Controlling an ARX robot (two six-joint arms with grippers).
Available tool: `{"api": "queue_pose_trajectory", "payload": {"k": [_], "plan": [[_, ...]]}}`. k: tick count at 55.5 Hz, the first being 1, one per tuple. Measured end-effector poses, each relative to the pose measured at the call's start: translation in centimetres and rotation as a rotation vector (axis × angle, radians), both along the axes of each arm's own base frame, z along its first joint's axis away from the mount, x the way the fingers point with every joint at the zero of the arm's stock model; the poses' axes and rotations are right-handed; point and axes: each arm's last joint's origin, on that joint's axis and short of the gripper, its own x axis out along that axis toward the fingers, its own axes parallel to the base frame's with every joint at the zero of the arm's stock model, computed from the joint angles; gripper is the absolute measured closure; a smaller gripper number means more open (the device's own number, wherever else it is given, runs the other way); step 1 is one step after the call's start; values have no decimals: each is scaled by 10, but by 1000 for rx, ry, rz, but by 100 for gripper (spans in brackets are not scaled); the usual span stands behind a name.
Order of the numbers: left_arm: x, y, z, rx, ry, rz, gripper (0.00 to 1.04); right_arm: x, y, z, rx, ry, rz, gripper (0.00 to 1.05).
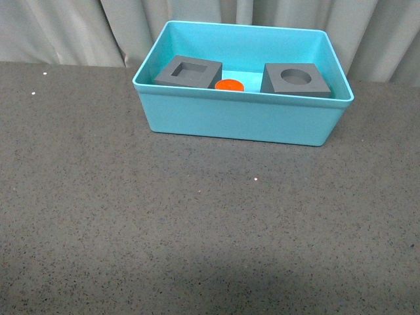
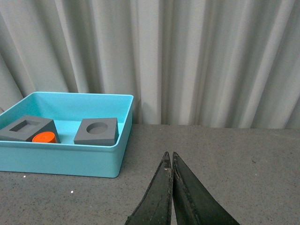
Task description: Place gray and orange parts in blue box
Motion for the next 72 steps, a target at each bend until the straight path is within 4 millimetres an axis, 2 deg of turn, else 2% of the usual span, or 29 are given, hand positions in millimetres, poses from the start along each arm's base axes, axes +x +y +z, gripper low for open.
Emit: {"api": "queue_pose_trajectory", "payload": {"k": [14,22,37,39,40,47,53,58,72], "plan": [[0,0,0,0,0,0,7,-4,0,0,0,0,0,104],[0,0,0,0,0,0,7,-14,0,-3,-1,8,3,104],[0,0,0,0,0,0,7,-15,0,-3,-2,5,3,103],[0,0,0,0,0,0,7,-15,0,-3,-1,6,3,97],[0,0,0,0,0,0,7,-15,0,-3,-1,5,3,74],[0,0,0,0,0,0,7,-15,0,-3,-1,5,3,46],[0,0,0,0,0,0,7,-15,0,-3,-1,5,3,28],[0,0,0,0,0,0,7,-15,0,-3,-1,5,3,9],[0,0,0,0,0,0,7,-15,0,-3,2,5,3,10]]}}
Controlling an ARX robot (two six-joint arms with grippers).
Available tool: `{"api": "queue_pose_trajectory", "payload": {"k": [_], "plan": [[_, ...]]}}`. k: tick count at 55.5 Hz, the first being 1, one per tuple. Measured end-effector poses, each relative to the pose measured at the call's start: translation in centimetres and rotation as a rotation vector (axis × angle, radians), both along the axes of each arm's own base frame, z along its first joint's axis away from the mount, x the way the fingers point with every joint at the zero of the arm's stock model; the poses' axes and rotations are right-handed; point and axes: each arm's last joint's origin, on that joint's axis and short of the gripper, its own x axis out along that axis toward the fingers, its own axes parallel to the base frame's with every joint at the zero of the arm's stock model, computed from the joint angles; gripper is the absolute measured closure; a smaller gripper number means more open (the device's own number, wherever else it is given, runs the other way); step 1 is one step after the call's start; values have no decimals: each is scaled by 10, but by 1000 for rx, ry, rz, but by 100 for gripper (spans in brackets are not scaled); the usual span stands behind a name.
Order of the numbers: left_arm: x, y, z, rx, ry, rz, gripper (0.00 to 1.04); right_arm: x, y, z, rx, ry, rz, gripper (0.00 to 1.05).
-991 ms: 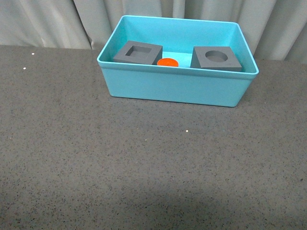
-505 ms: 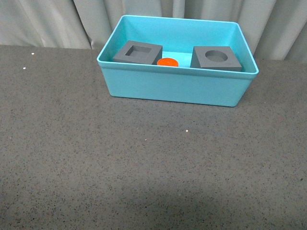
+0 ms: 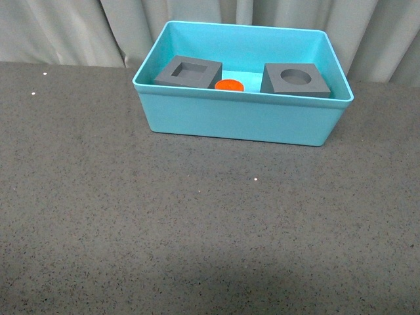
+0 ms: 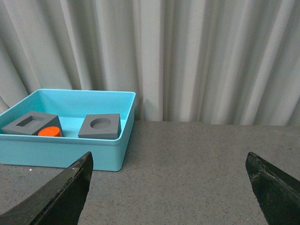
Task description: Place gray and orange parts in blue box
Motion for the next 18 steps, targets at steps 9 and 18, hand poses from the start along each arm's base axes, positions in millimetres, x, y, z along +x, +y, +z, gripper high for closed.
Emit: {"api": "queue_pose_trajectory", "payload": {"k": [9,18], "plan": [[0,0,0,0,0,0,7,0,0,0,0,0,0,10],[0,0,0,0,0,0,7,0,0,0,0,0,0,10]]}}
